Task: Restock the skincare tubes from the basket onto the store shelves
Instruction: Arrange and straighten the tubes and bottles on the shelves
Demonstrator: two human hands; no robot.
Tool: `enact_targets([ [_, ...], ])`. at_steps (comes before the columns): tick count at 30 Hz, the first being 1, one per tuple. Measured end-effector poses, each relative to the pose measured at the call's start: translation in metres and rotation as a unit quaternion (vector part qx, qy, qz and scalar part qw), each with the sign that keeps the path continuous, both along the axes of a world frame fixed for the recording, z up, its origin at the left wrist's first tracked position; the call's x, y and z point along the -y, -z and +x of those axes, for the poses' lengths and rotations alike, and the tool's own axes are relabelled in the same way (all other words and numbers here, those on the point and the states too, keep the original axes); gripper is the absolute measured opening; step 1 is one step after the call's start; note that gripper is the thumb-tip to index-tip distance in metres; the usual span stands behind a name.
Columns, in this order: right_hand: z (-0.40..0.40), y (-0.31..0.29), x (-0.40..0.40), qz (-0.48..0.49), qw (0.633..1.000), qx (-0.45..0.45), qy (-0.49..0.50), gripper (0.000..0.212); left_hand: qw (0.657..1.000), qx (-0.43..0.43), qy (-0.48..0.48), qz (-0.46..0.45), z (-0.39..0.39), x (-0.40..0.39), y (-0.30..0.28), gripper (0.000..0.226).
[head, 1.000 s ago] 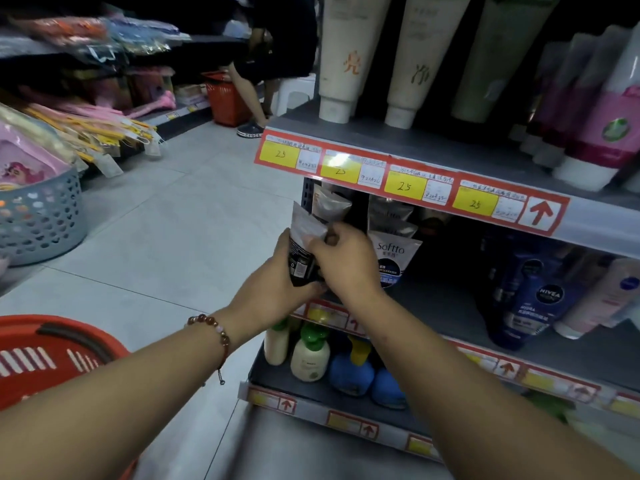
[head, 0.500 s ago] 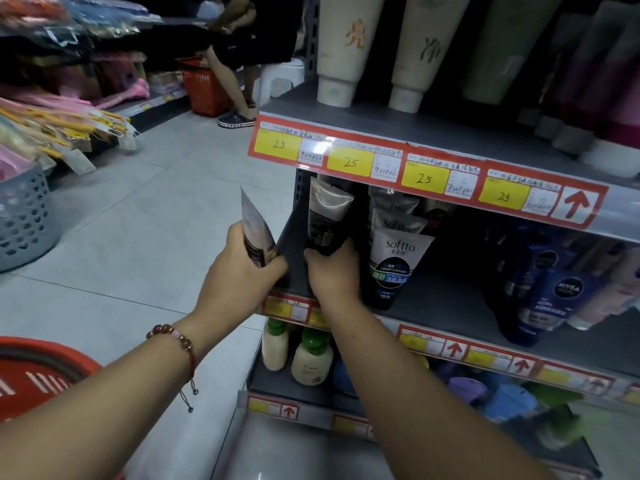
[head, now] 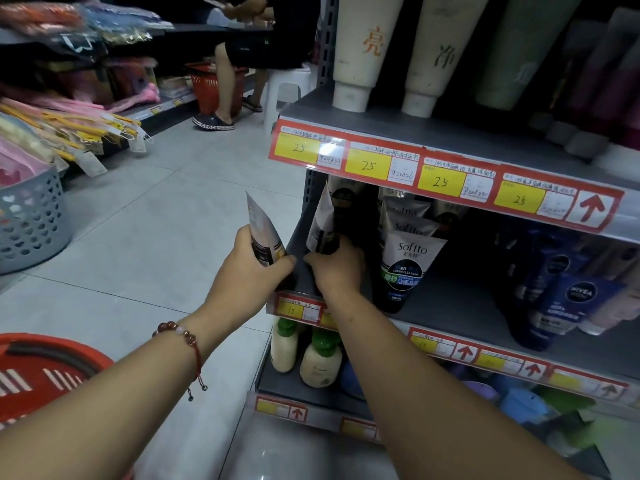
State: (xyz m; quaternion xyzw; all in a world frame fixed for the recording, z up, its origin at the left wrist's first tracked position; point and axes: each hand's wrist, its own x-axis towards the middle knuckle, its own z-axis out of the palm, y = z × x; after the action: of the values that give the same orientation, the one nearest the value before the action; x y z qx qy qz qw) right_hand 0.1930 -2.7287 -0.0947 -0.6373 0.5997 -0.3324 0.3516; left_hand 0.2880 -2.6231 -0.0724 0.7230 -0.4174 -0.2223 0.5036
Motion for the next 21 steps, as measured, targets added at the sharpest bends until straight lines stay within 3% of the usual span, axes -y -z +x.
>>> enact_targets([
  [6,-0.001,-0.001,-0.001,0.022,0.999,0.032,0.001,0.058,1.0,-0.003,0.006,-0.006,0.005,-0.004,-0.002,0.042],
  [11,-0.002,0.0,-0.005,-0.009,0.997,-0.076,0.018,0.075,1.0,0.0,0.007,-0.018,0.005,-0.007,-0.005,0.043],
  [14,-0.006,0.003,-0.008,-0.018,0.99,-0.141,0.0,0.068,1.0,-0.003,0.008,-0.021,0.007,-0.007,-0.004,0.044],
  [21,0.001,-0.002,0.007,0.013,0.989,-0.14,0.034,0.071,1.0,-0.007,0.022,-0.021,0.004,-0.007,-0.005,0.044],
])
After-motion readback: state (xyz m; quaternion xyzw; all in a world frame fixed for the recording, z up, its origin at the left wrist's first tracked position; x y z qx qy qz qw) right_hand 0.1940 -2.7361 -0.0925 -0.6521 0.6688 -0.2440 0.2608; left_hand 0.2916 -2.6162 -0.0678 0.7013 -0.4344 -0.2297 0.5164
